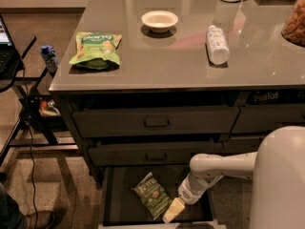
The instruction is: Pick green jalapeno chip bag from bottom drawer and place on counter
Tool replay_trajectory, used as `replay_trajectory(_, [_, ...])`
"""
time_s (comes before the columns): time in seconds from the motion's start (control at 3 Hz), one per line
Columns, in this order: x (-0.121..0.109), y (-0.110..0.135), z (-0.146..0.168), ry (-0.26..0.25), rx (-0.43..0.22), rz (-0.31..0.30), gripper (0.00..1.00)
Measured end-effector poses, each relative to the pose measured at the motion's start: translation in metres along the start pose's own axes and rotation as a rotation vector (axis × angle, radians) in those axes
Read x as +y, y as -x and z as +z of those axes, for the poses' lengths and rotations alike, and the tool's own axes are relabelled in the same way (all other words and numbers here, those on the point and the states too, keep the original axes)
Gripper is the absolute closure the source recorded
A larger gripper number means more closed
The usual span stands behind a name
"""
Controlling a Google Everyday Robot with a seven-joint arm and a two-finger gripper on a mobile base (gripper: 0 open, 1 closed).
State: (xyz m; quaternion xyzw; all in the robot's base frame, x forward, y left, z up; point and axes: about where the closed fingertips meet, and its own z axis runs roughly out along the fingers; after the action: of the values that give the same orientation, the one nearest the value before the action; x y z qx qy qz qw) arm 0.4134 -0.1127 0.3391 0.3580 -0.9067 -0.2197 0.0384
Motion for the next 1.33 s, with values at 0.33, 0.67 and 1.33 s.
replay_trajectory(0.33, [-0.003,0.006,0.022,-0.004,-0.033,0.007,0.0])
replay_trajectory(0.67, [-0.01,0.043,0.076,-0.005,-0.1,-0.034,0.0])
replay_trajectory(1.33, [-0.014,0.045,0.084,-0.028,-0.107,-0.021,0.0])
